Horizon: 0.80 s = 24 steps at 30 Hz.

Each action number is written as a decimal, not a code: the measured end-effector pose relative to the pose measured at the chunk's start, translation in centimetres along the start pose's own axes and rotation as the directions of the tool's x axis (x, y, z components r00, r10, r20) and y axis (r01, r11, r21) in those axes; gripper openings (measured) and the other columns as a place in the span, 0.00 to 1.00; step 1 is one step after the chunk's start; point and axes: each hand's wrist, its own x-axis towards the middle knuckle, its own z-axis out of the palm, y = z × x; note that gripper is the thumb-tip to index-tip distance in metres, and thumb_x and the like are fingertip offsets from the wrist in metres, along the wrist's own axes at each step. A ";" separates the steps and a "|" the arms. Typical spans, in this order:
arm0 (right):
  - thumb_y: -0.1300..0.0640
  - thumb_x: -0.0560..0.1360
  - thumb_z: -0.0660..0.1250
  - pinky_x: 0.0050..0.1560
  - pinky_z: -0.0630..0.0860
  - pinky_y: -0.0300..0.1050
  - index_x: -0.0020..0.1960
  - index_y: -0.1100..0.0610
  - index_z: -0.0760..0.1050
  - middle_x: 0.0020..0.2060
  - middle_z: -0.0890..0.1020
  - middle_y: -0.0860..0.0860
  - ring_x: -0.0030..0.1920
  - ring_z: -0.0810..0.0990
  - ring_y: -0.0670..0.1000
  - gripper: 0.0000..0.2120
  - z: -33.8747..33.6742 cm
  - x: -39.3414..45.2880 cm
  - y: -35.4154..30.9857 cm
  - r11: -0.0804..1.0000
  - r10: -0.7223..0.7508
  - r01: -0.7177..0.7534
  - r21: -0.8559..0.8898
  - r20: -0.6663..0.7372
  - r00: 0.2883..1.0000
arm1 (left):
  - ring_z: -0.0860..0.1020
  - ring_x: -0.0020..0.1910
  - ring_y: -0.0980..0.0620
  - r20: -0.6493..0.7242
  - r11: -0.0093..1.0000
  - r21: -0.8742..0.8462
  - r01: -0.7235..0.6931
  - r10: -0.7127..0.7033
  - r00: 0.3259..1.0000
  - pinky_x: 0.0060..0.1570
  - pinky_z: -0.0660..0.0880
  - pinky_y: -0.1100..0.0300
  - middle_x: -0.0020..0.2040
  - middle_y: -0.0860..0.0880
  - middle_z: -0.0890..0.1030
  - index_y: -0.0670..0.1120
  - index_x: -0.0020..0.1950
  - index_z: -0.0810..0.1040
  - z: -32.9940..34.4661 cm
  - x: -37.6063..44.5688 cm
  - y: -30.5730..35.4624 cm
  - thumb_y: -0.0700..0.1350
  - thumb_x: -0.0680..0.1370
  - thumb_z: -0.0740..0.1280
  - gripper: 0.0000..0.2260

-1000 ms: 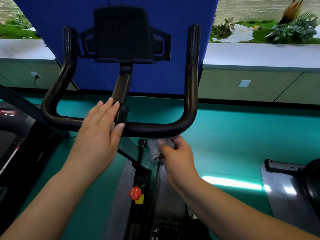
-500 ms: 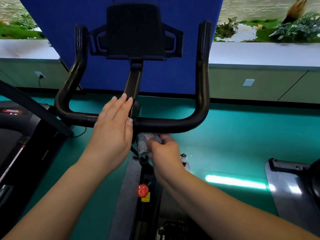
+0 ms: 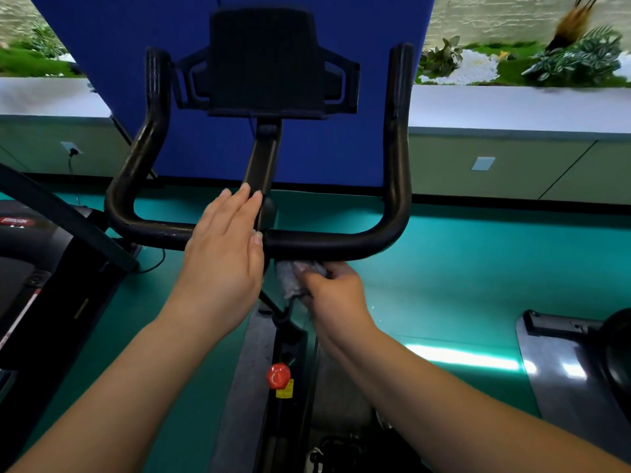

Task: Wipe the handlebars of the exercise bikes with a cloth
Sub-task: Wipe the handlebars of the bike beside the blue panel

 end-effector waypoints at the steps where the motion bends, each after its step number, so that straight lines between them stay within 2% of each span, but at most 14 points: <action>1: 0.67 0.73 0.68 0.54 0.78 0.55 0.48 0.57 0.79 0.47 0.84 0.59 0.51 0.82 0.60 0.07 -1.0 0.0 -0.4 1.000 -0.009 0.009 0.015 -0.011 1.000 | 0.50 0.76 0.56 0.001 1.000 -0.002 0.005 -0.005 1.000 0.75 0.49 0.54 0.77 0.54 0.57 0.48 0.77 0.58 0.0 -0.1 0.1 0.49 0.82 0.49 0.23; 6: 0.71 0.74 0.65 0.57 0.77 0.51 0.51 0.59 0.79 0.46 0.85 0.54 0.50 0.83 0.54 0.11 -5.3 0.4 -2.2 0.991 -0.078 0.084 0.105 -0.056 0.995 | 0.52 0.76 0.54 -0.022 0.999 -0.004 0.039 -0.039 0.999 0.74 0.50 0.54 0.76 0.53 0.60 0.47 0.76 0.61 -0.1 0.1 0.7 0.46 0.81 0.53 0.22; 11: 0.71 0.76 0.62 0.51 0.78 0.45 0.61 0.59 0.77 0.48 0.85 0.51 0.49 0.83 0.50 0.17 -7.8 0.9 -3.7 0.985 -0.108 0.116 0.129 -0.066 0.992 | 0.58 0.75 0.51 -0.050 0.999 0.002 0.054 -0.054 0.997 0.74 0.55 0.50 0.74 0.50 0.65 0.44 0.74 0.65 0.1 0.6 1.1 0.45 0.81 0.57 0.21; 16: 0.70 0.76 0.62 0.45 0.77 0.44 0.63 0.61 0.76 0.53 0.83 0.56 0.48 0.82 0.51 0.17 -8.7 2.0 -4.7 0.987 -0.122 0.126 0.100 -0.044 0.992 | 0.59 0.74 0.51 -0.064 0.998 0.010 0.067 -0.066 0.996 0.73 0.57 0.49 0.73 0.50 0.67 0.44 0.73 0.67 0.2 0.8 1.2 0.45 0.81 0.57 0.20; 21: 0.70 0.76 0.63 0.36 0.74 0.43 0.60 0.63 0.77 0.48 0.81 0.60 0.36 0.76 0.52 0.14 -9.2 2.8 -5.9 0.991 -0.134 0.134 0.022 0.008 0.991 | 0.61 0.73 0.51 -0.055 0.997 0.030 0.073 -0.071 0.996 0.72 0.59 0.49 0.72 0.50 0.69 0.44 0.72 0.68 0.2 1.4 1.5 0.45 0.81 0.56 0.20; 24: 0.70 0.75 0.64 0.35 0.73 0.45 0.59 0.62 0.78 0.47 0.82 0.62 0.35 0.75 0.54 0.14 -9.3 3.4 -6.4 0.991 -0.131 0.130 0.010 0.019 0.991 | 0.64 0.71 0.50 -0.043 0.996 0.064 0.066 -0.063 0.997 0.71 0.61 0.47 0.71 0.51 0.70 0.45 0.71 0.70 0.2 2.1 1.9 0.47 0.81 0.56 0.19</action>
